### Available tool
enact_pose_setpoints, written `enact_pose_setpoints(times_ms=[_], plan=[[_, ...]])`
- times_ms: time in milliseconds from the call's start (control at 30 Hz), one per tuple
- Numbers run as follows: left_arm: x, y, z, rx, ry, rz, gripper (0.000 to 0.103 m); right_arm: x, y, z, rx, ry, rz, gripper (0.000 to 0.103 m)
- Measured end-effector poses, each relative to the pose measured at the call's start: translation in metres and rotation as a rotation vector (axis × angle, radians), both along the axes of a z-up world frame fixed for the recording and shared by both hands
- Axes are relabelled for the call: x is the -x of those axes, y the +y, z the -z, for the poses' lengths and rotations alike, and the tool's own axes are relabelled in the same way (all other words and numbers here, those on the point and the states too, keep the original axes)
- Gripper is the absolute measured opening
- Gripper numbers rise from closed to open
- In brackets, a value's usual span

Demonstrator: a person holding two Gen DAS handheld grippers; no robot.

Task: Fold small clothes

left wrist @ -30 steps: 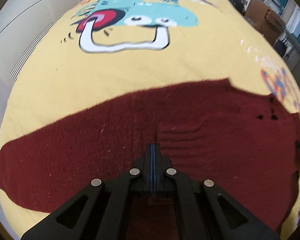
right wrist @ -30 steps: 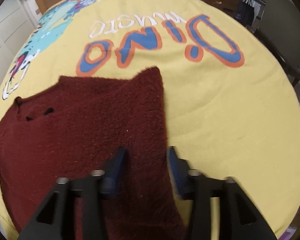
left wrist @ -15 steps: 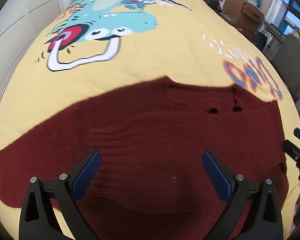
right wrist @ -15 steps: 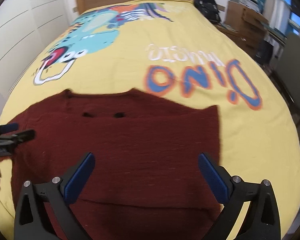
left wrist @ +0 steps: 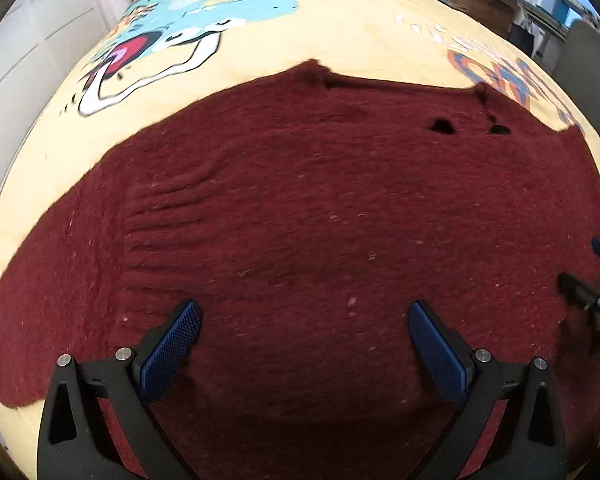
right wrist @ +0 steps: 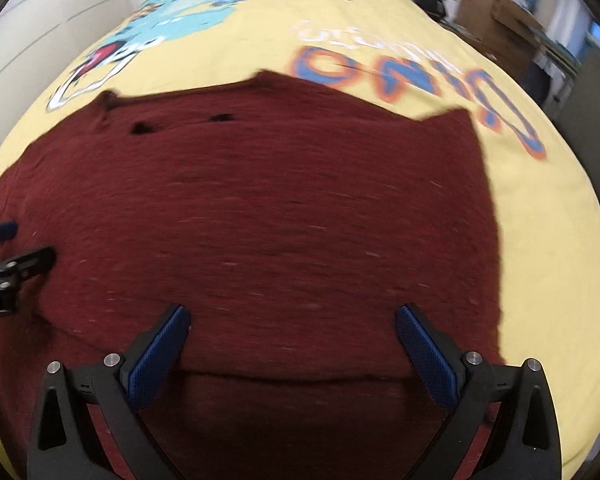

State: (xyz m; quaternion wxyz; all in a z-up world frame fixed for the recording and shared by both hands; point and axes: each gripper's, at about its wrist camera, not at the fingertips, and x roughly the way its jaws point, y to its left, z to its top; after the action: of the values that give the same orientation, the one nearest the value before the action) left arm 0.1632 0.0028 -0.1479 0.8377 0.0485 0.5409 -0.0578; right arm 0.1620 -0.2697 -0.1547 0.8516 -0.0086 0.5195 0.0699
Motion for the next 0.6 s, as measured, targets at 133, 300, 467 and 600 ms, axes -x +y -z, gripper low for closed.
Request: enact_pose_setpoints(times_ms=[133,300,467,600], plan=[[0.003,0.007,0.003,0.016,-0.024,0.010,0.102,0.001,-0.025,0.002,-0.023,0.001,0.045,0.102],[0.004,0.003,0.004,-0.011,-0.027,0.017,0.102,0.002,-0.022,0.002,-0.010,0.003,0.017,0.102],[0.003,0.008,-0.006,0.012,0.011,0.036,0.102,0.023,-0.019,-0.036,-0.030,-0.084,0.022,0.102],[0.017,0.047,-0.033,0.125,-0.016,-0.039,0.102,0.046,-0.023,-0.064,-0.052,-0.119,0.006,0.102]])
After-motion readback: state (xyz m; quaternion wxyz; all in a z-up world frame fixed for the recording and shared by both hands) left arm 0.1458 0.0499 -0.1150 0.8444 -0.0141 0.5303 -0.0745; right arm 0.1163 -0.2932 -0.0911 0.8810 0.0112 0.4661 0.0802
